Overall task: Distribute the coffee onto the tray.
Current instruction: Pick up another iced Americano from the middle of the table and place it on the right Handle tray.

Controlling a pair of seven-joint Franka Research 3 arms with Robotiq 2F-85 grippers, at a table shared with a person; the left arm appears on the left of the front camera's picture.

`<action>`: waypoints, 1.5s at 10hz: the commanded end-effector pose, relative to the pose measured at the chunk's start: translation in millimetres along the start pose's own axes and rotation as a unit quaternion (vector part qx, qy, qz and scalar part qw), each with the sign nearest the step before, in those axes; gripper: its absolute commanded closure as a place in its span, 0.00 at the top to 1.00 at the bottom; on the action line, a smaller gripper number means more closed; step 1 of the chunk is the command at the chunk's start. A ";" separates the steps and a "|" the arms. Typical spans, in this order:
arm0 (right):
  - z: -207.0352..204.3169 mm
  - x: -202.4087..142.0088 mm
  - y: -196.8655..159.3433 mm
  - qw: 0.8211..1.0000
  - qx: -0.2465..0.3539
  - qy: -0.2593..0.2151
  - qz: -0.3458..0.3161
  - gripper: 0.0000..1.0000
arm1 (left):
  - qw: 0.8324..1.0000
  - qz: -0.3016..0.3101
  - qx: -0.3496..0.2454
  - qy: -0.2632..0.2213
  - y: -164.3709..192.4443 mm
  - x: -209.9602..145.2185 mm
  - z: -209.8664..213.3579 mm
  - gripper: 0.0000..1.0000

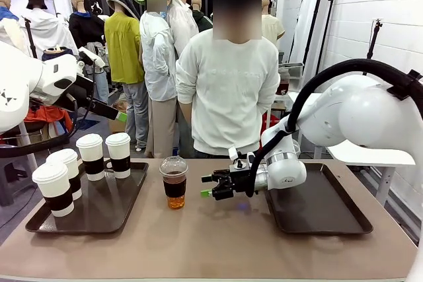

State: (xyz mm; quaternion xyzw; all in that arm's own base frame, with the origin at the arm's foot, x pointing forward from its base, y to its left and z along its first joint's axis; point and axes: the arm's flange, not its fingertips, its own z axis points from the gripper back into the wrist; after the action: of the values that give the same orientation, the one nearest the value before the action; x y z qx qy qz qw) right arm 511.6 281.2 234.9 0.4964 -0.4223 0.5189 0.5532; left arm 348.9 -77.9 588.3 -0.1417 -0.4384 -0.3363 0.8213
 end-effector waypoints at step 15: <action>-65.8 0.4 -14.4 1.000 -0.007 -0.027 -0.014 1.00 | 1.000 0.001 -0.006 0.000 -0.4 -0.8 0.0 1.00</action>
State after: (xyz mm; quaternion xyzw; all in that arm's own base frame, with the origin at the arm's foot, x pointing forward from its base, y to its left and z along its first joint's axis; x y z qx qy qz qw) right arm 517.6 336.7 225.6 0.5150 -0.4298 0.5072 0.5411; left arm 348.9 -77.9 588.3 -0.1417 -0.4384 -0.3363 0.8214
